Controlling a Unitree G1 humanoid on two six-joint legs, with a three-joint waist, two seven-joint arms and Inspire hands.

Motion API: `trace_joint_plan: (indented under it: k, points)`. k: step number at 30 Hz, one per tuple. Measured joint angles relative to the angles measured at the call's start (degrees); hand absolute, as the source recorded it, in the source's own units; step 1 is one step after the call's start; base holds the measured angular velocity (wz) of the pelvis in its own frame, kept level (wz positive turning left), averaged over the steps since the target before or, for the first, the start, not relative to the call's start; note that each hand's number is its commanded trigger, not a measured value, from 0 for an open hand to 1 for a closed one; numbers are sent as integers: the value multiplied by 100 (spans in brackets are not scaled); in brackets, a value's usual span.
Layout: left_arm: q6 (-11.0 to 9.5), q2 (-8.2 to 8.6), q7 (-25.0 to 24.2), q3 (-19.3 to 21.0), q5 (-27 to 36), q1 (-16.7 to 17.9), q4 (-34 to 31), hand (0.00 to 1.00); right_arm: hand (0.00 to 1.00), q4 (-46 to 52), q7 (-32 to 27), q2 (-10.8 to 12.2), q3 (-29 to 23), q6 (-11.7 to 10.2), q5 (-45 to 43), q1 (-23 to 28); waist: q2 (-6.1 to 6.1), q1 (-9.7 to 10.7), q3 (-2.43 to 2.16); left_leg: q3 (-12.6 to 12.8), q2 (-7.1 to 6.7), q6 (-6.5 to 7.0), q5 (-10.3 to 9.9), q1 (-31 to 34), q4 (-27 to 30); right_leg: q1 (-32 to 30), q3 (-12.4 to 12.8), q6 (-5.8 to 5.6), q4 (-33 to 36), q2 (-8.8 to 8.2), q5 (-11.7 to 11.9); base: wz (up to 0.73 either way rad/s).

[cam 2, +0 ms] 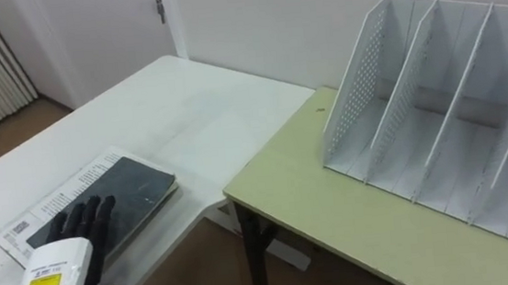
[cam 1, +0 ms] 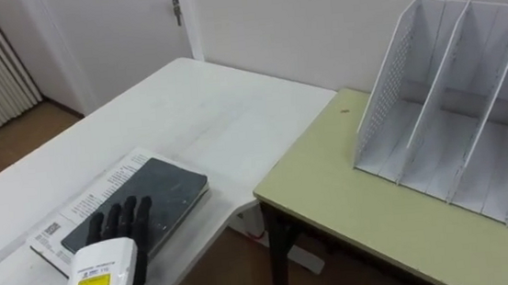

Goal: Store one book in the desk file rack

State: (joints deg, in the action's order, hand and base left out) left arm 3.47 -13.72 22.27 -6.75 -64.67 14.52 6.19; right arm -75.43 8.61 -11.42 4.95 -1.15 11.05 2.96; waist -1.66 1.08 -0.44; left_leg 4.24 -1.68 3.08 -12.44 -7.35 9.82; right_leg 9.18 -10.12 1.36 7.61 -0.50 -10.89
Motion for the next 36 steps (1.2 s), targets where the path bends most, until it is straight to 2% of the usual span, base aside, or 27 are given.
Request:
trace_joint_plan:
  k: [5,9,18,30,36]
  points:
    - [34,-12,248,152,37,-57,18,100,0,90,-41,8,-16,88,-13,25,36,31,-18,1,-3,1,0,-37,-8,71,27,-2,-2,0,-3,0]
    - [39,4,510,260,-15,-155,289,100,0,178,-59,10,-157,182,-24,105,57,38,-28,2,-13,1,0,-108,-12,112,35,-10,-6,-6,-16,0]
    - [120,114,572,367,-12,-245,428,100,0,203,-119,9,-303,252,-42,108,56,51,-27,2,-8,1,0,-122,-17,117,45,-8,4,0,-18,0]
    - [142,134,562,429,5,-276,332,100,0,227,-170,5,-383,303,-42,104,57,76,-28,2,-8,1,0,-122,-16,106,49,-5,2,-1,-20,0]
    - [16,135,394,540,683,-288,78,100,0,239,-101,-12,-356,241,-40,99,66,42,-28,-28,-13,1,0,-74,-11,71,-11,-6,-7,-9,-20,2]
